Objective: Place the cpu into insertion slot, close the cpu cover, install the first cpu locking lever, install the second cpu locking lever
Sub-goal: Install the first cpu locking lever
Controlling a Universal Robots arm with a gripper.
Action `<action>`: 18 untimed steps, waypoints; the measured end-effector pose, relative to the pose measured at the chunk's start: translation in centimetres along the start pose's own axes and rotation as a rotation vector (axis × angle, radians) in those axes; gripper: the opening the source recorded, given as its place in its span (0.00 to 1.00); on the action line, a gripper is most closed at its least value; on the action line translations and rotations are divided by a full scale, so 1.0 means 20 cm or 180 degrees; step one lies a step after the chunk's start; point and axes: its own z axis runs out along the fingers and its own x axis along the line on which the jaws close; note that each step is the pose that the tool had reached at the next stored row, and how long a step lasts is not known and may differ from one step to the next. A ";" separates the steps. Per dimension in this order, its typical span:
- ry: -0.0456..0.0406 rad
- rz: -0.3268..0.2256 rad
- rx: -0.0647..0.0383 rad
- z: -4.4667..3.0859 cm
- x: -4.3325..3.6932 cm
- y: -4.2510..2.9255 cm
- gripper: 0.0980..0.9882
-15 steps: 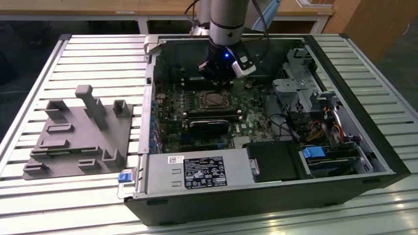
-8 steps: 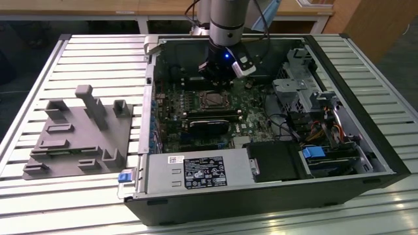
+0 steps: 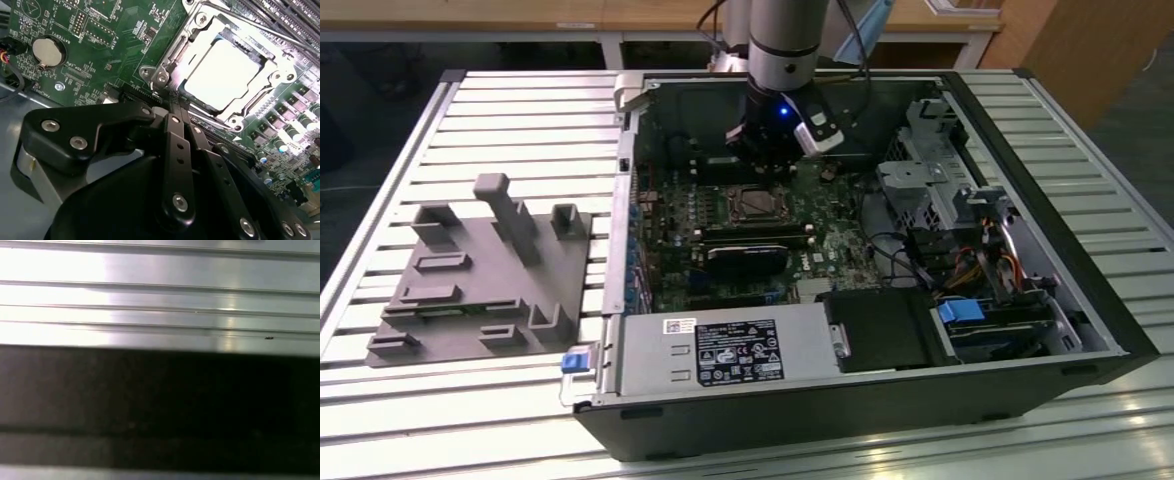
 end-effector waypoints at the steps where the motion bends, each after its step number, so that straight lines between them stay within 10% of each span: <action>1: 0.0000 0.0000 0.0006 0.001 0.000 0.000 0.01; 18: 0.0000 0.0000 0.0006 0.014 -0.001 0.010 0.01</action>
